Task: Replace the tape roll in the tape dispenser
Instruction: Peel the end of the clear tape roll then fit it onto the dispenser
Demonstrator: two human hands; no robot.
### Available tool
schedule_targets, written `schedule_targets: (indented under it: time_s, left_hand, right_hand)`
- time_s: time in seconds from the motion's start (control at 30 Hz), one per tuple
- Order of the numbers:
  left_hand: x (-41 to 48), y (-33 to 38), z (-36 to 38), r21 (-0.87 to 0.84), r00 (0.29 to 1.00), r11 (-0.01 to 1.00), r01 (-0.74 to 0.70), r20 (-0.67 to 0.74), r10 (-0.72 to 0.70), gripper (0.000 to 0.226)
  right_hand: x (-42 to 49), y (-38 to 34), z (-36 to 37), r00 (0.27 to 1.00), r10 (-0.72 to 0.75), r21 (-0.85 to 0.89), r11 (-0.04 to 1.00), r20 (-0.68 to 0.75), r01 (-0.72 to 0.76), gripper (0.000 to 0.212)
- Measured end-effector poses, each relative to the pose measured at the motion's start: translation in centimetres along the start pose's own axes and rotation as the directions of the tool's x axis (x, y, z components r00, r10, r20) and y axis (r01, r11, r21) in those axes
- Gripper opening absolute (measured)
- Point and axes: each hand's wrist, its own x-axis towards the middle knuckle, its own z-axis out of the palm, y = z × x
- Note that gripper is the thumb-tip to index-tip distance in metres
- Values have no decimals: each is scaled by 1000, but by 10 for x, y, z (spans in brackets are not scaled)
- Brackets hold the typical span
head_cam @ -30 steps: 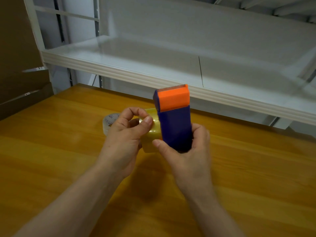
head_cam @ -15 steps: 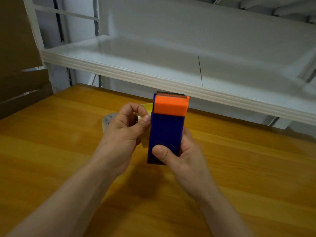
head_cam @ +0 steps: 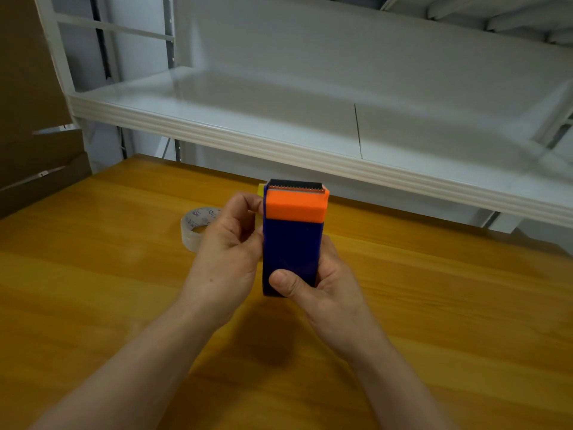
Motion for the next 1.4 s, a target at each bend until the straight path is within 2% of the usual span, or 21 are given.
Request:
schedule_targets:
  time_s: [0.2, 0.43, 0.57, 0.63, 0.67, 0.73, 0.77, 0.83, 0.93, 1.13, 1.23, 1.4]
  left_hand:
    - [2, 3, -3, -105, 992, 987, 125, 36, -122, 30]
    - [4, 2, -6, -191, 980, 962, 197, 63, -188, 31]
    - [5, 4, -8, -213, 979, 956, 203, 43, -198, 36]
    - [5, 5, -8, -217, 980, 956, 199, 48, -193, 36]
    - [4, 5, -7, -217, 980, 956, 197, 53, -190, 34]
    - [2, 5, -4, -204, 981, 960, 193, 63, -184, 32]
    - [1, 4, -3, -185, 981, 964, 189, 72, -178, 32]
    - [-1, 3, 0, -149, 980, 971, 186, 100, -172, 32]
    - [-2, 3, 3, -157, 973, 966, 206, 139, -185, 31]
    - [-2, 6, -1, -141, 947, 952, 272, 214, -239, 25]
    - [1, 8, -5, -119, 944, 950, 288, 201, -261, 10]
    - [3, 13, -11, -130, 942, 942, 310, 175, -286, 29]
  right_hand:
    - [-2, -1, 2, 998, 22, 27, 999, 65, -24, 33]
    - [-3, 0, 1, 997, 46, 54, 997, 60, -49, 39]
    - [-3, -5, 5, 996, 38, 83, 996, -83, -31, 34]
    - [-3, -7, 3, 985, 40, 176, 984, -169, -9, 34]
    - [-2, -8, 2, 980, 43, 219, 976, -196, 1, 37]
    - [-2, -10, 0, 972, 33, 202, 979, -231, 15, 60]
    - [-2, -11, -1, 974, 28, 179, 984, -227, 13, 71]
    - [-3, -15, 0, 983, 41, 178, 984, -180, -8, 78]
    - [-5, -17, 2, 992, 62, 217, 975, -110, -37, 75]
    - [-7, -17, 3, 994, 81, 257, 965, -74, -59, 67]
    - [-8, -15, 4, 997, 65, 258, 965, -46, -51, 71]
    - [-5, -16, 4, 999, 47, 339, 940, -9, -41, 72]
